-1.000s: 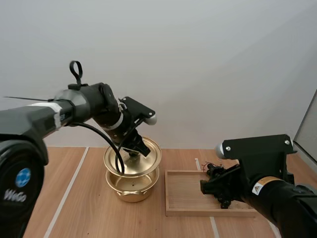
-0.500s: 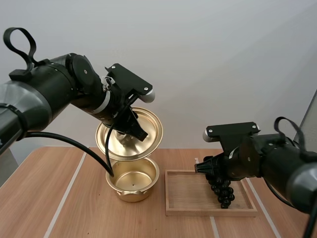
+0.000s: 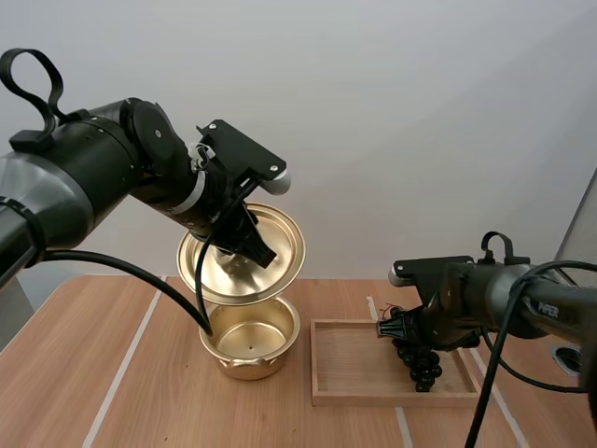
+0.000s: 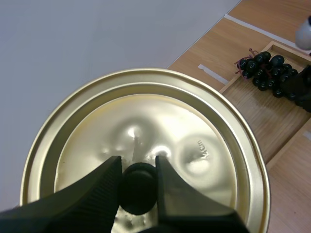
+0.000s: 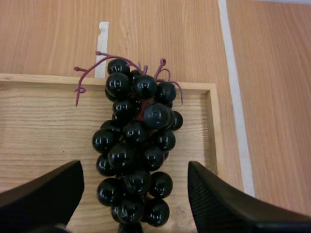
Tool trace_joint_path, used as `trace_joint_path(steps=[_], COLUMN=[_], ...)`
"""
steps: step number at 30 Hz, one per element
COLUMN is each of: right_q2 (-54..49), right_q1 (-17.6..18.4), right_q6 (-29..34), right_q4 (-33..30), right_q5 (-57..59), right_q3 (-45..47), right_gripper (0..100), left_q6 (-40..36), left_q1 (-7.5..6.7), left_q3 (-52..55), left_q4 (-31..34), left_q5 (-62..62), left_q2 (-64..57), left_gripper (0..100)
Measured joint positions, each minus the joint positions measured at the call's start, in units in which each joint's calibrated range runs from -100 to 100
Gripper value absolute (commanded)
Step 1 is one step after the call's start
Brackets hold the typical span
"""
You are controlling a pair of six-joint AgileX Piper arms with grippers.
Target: Open the lid, put the grape in the pot, and close it
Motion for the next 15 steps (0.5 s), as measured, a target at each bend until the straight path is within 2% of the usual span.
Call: trace_joint_path(steps=[5, 14, 15], right_q2=[6.7, 14.9, 15.6], right_q1=[0.0, 0.0, 0.0], right_q6=[-0.2, -1.3, -1.5], right_q4=[0.0, 0.0, 0.0], right_q5=[-4.8, -6.9, -6.9], right_q3=[-0.6, -3.9, -4.0], right_gripper=[100, 100, 75], left_q6=[0.0, -0.1, -0.1], left_q1=[0.0, 0.0, 0.0], left_q3=[0.0, 0.0, 0.0], left_q4=[0.0, 0.4, 0.4], left_q5=[0.0, 1.7, 1.9], left_q2=[0.0, 0.0, 0.0], left_gripper=[0, 0, 0])
